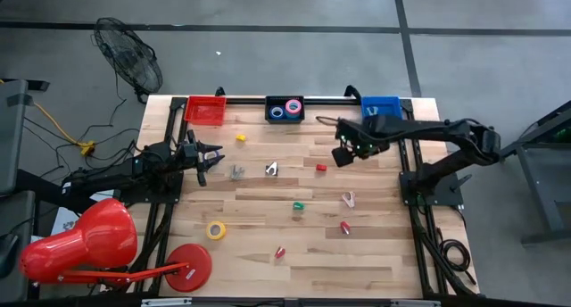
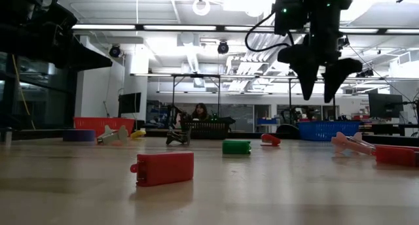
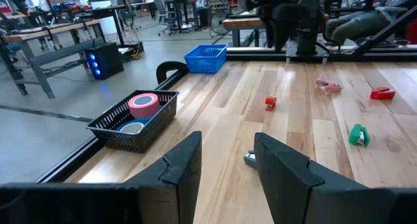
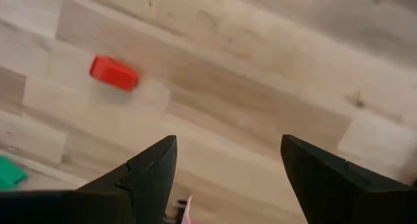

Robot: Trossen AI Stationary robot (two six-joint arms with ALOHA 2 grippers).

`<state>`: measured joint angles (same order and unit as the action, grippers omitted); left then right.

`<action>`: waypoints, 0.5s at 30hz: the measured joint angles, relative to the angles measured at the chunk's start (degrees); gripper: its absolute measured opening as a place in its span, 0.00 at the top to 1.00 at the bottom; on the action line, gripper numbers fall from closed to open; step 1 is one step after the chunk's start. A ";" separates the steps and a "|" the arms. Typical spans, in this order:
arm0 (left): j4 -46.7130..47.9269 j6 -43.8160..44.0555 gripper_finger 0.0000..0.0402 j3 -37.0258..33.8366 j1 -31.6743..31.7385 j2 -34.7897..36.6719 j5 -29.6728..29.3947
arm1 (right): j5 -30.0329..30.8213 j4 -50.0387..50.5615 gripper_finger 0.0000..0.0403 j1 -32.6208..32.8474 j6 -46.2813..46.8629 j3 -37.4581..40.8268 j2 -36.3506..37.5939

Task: Pick and place Stapler, Stapler remover, tape
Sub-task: Put the pink staple remover into the blue bin

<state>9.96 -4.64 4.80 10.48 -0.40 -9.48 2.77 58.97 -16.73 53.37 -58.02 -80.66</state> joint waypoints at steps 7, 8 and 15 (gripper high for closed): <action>-0.01 0.01 0.66 -0.01 0.00 0.01 -0.01 | 2.14 -0.34 0.29 9.51 8.01 0.38 0.00; -0.01 0.00 0.66 0.00 0.00 0.00 0.01 | 2.44 -0.92 0.27 10.93 8.95 1.06 0.00; 0.00 0.00 0.66 0.00 0.00 0.02 0.01 | -0.20 -10.25 0.14 20.25 17.45 7.59 -0.02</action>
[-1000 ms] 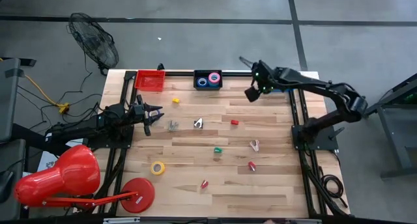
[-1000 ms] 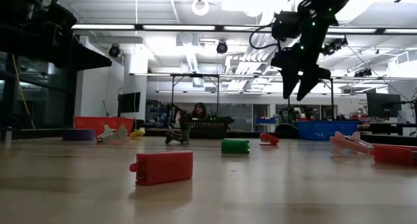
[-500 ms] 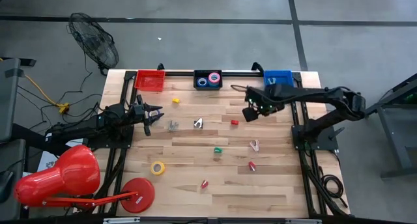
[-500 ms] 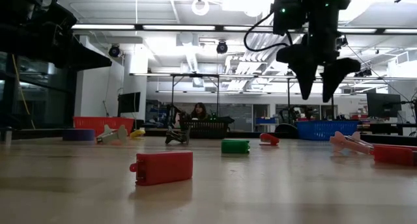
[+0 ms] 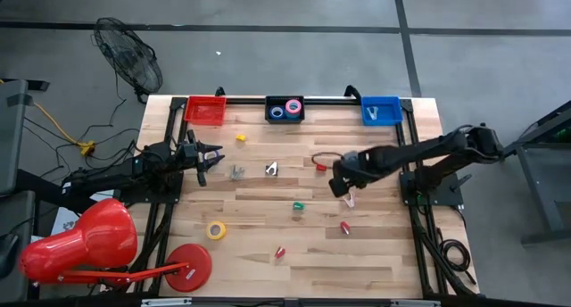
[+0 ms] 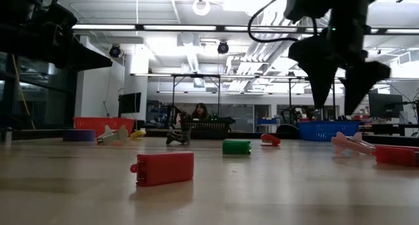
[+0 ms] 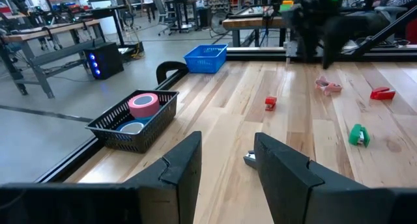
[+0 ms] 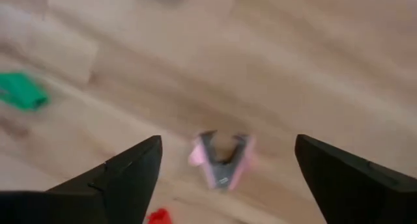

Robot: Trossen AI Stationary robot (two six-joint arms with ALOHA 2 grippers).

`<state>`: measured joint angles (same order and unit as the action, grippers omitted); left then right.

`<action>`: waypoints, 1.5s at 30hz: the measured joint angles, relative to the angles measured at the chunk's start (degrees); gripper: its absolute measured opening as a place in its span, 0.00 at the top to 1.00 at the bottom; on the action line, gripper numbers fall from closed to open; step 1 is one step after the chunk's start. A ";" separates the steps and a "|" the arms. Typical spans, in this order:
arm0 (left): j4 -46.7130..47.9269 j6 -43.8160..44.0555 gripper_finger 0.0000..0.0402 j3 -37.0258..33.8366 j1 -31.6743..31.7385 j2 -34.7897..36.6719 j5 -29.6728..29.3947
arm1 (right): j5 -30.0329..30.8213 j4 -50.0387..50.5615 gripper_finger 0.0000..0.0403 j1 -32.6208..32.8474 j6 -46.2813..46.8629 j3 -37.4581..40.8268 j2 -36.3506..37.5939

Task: Pick and place Stapler, Stapler remover, tape
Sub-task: Put the pink staple remover into the blue bin

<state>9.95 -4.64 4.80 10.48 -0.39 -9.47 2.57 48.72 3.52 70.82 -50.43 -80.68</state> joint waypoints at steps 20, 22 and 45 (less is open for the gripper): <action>0.00 0.00 0.66 0.00 0.00 -0.01 -0.02 | 1.24 -11.74 0.08 8.11 5.99 8.21 -4.22; -0.01 0.00 0.66 -0.01 0.00 -0.01 -0.01 | 1.87 -12.93 0.08 8.43 3.67 8.21 -5.84; 0.00 0.01 0.66 -0.02 0.00 0.00 -0.01 | 3.58 -14.40 0.32 8.56 2.19 8.18 -8.81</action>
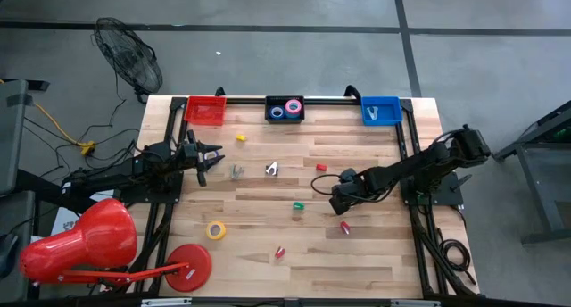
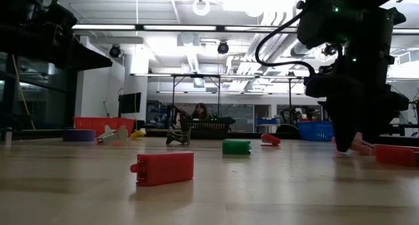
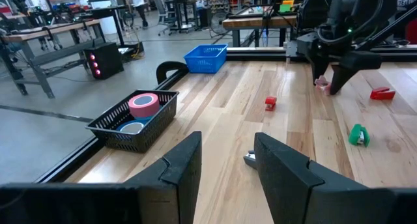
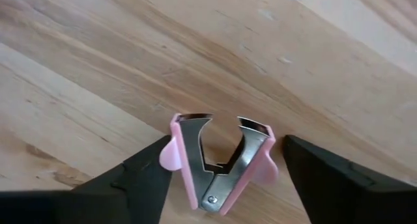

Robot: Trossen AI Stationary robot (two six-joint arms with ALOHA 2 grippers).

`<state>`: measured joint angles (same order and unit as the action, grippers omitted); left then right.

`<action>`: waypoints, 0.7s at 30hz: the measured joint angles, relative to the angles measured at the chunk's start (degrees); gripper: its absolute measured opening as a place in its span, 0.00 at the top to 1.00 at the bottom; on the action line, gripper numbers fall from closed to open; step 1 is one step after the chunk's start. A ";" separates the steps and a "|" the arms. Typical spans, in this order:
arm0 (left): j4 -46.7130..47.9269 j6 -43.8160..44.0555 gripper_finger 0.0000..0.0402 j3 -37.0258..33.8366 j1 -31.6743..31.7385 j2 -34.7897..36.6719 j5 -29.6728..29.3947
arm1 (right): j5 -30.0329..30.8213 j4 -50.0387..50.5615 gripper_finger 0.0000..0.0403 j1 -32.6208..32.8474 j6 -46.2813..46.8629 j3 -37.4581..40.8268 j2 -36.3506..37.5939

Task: Pick and place Stapler, Stapler remover, tape
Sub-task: Put the pink staple remover into the blue bin

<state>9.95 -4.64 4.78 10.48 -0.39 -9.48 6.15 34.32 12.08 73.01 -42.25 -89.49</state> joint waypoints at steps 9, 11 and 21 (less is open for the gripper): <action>-0.01 0.00 0.66 0.00 0.00 -0.01 -0.01 | -0.06 -0.01 0.48 -0.04 -1.53 0.03 0.25; 0.00 0.01 0.66 0.00 0.00 -0.01 0.00 | -0.20 -0.72 0.52 -0.07 -1.53 0.08 0.78; -0.01 0.01 0.66 0.02 0.00 -0.01 0.00 | -0.51 -0.56 0.66 -0.11 -1.57 0.03 3.87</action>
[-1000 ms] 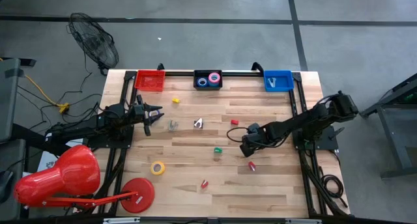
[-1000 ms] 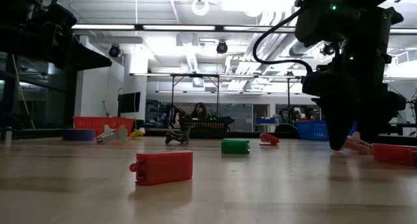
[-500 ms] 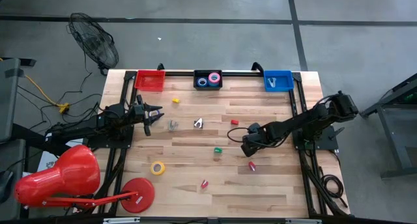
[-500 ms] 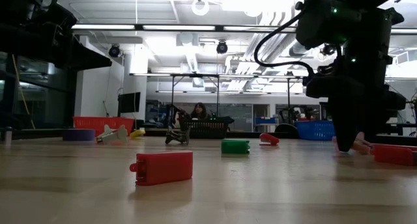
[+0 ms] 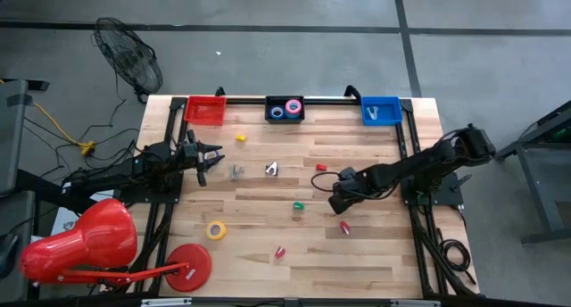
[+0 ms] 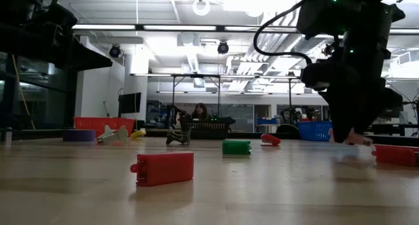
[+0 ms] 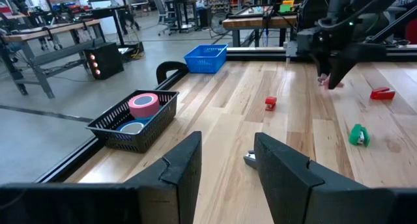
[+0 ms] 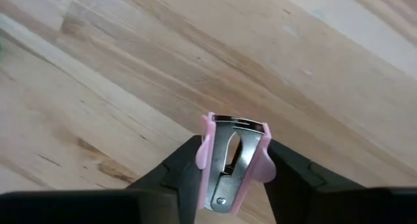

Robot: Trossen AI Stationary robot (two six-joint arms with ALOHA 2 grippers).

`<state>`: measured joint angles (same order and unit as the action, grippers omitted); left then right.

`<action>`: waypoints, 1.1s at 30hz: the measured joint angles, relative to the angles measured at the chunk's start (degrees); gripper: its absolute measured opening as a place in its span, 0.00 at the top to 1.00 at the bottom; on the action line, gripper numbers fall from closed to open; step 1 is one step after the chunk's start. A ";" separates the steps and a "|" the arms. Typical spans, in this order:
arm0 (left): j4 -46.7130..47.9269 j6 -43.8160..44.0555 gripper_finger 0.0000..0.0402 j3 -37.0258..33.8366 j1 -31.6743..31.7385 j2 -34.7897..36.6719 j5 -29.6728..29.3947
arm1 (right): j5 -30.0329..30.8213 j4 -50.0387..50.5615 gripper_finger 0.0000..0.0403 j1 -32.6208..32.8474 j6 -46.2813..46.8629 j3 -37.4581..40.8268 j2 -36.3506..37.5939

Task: Pick and place Stapler, Stapler remover, tape
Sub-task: Put the pink staple remover into the blue bin

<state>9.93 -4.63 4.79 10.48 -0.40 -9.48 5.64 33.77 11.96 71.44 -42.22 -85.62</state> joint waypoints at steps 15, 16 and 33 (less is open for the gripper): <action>0.02 0.00 0.66 -0.02 0.00 0.01 0.01 | 0.43 0.79 0.76 -14.79 -10.36 -0.06 10.45; 0.01 0.00 0.66 -0.01 0.00 0.00 0.01 | 0.43 1.01 0.76 -16.56 -11.30 -0.06 11.32; 0.00 0.00 0.66 -0.02 0.00 0.00 -0.01 | 17.48 0.52 0.76 -45.27 -15.98 -0.10 17.49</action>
<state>9.94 -4.63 4.78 10.48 -0.40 -9.49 23.12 34.28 -33.31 55.46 -42.33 -68.14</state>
